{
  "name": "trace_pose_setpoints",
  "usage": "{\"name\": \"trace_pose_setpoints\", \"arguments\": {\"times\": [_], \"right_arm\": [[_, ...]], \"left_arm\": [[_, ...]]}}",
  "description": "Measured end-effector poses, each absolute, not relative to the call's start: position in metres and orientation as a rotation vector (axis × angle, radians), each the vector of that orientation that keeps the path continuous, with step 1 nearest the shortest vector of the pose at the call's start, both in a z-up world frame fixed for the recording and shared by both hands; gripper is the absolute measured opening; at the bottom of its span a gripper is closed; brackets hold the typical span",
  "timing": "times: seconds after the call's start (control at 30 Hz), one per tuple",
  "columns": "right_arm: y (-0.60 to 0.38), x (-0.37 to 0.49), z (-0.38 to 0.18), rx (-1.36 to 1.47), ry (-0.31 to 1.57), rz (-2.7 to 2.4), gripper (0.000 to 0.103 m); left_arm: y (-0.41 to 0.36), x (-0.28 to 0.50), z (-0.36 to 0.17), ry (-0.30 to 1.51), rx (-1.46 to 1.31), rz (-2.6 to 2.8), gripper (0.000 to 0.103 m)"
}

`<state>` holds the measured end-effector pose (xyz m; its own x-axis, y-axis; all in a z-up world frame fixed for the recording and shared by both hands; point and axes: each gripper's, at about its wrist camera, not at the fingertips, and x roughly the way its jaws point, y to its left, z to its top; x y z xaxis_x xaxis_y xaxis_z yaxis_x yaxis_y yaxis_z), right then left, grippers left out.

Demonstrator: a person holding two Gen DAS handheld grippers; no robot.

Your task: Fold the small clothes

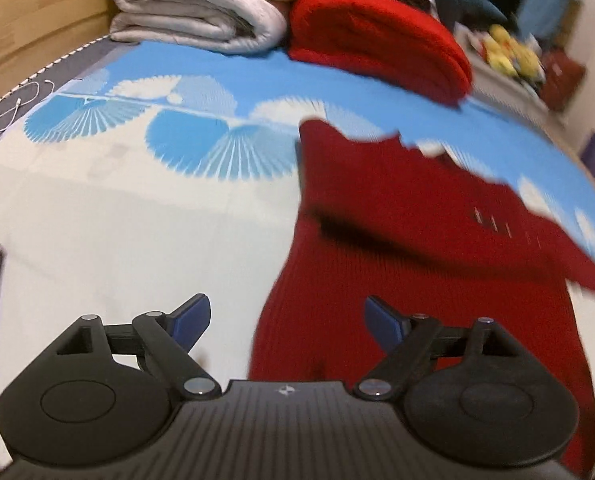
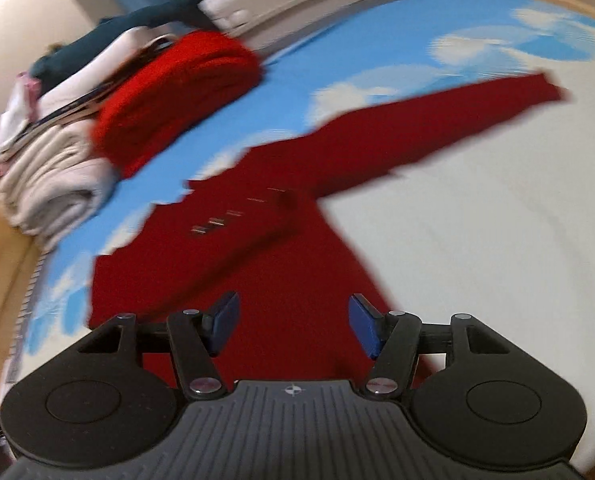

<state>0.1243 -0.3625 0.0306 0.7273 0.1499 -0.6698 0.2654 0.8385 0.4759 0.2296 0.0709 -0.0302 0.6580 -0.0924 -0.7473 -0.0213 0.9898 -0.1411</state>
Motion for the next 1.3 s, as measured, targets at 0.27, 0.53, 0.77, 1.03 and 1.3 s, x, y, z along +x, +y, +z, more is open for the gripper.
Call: {"name": "trace_pose_setpoints", "arguments": {"times": [0.27,0.53,0.77,1.03,1.3], "right_arm": [[-0.331,0.273,-0.035,0.647,0.971,-0.156,0.067],[-0.304,0.304,-0.044,0.527,0.906,-0.336,0.023],[-0.259,0.312,0.029,0.334,0.733,-0.130,0.017],[-0.300,0.286,0.077,0.456,0.520,0.004,0.017],[-0.369,0.291,-0.055,0.503,0.874,-0.277,0.054]], "left_arm": [[0.057,0.310,-0.081,1.000,-0.276,0.014,0.088],[0.054,0.315,-0.098,1.005,-0.049,0.200,0.088],[0.072,0.315,-0.102,1.024,-0.072,0.297,0.090],[0.094,0.316,-0.104,1.061,-0.114,0.437,0.084],[0.094,0.313,-0.097,1.043,-0.134,0.397,0.084]]}}
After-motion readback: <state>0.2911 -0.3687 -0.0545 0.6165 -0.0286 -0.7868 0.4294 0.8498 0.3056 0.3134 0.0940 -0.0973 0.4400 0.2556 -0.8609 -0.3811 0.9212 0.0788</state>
